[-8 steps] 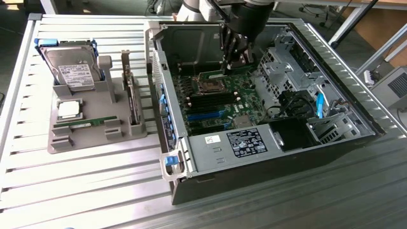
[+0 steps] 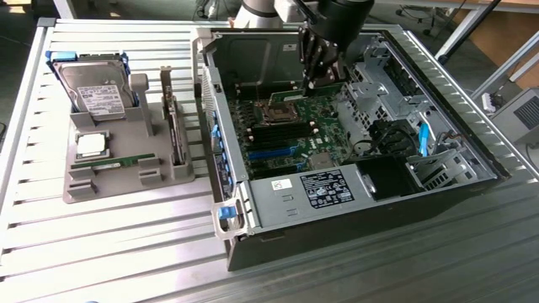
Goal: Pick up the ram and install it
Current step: 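Insert the ram into the slot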
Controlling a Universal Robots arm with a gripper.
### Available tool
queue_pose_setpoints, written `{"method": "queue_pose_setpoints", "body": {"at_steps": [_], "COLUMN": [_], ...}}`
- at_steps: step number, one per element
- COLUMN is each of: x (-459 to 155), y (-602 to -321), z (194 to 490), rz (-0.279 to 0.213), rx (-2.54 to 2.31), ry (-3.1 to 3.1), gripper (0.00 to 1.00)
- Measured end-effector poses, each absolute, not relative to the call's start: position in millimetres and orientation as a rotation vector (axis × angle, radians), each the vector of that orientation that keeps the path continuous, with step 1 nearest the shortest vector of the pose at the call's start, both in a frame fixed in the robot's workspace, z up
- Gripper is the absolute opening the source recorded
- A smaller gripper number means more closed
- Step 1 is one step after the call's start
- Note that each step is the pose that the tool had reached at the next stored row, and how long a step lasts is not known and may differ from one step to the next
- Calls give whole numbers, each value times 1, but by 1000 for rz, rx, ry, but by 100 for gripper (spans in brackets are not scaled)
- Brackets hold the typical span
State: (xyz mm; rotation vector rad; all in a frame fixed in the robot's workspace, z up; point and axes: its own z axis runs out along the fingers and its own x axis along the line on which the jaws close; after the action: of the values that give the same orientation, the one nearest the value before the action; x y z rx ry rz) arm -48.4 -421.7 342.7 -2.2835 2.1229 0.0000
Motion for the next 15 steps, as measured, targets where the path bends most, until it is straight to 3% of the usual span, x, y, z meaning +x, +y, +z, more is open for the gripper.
{"method": "queue_pose_setpoints", "body": {"at_steps": [15], "x": [-44], "y": [-422], "z": [313], "rz": [3], "rx": [-2280], "ry": [2129], "gripper": [11]}}
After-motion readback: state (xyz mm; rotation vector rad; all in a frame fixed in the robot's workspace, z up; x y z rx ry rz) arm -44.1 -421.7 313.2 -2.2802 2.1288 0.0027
